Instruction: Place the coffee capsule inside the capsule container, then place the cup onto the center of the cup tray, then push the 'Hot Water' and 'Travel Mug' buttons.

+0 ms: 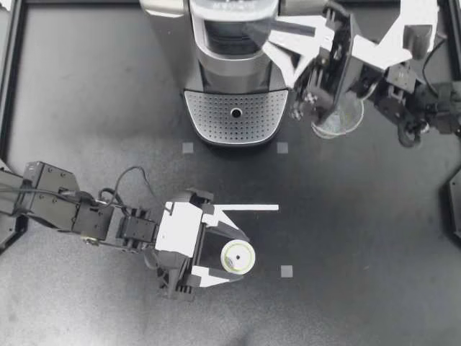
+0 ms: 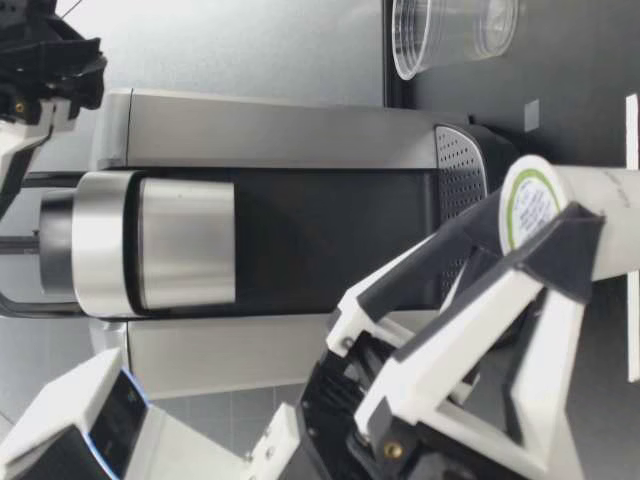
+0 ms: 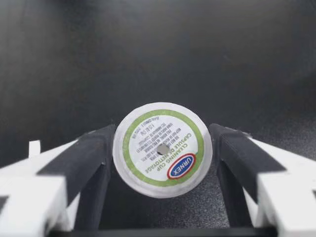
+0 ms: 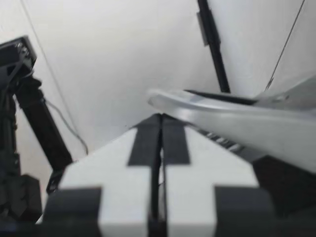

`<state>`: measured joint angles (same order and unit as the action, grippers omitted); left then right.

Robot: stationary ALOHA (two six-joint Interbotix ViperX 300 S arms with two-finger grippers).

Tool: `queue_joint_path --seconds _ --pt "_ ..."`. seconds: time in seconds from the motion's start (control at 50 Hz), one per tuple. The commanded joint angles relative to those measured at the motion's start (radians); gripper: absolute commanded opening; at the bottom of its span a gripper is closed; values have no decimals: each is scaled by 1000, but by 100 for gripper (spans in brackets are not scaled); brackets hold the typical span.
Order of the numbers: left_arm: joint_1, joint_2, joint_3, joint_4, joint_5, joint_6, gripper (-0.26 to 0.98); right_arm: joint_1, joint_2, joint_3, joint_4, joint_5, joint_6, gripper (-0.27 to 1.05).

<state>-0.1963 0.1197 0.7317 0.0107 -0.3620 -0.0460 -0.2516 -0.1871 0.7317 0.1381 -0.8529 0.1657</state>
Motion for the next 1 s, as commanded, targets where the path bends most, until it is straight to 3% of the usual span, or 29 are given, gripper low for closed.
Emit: queue_joint_path --seconds 0.0,0.64,0.98 --pt "0 -29 -18 0 -3 0 52 -37 -11 -37 2 -11 2 10" --pt "0 -58 -21 -17 -3 -5 52 -222 48 -141 2 48 9 10" --pt "0 -112 -31 -23 -2 -2 52 -259 74 -179 2 60 8 10"
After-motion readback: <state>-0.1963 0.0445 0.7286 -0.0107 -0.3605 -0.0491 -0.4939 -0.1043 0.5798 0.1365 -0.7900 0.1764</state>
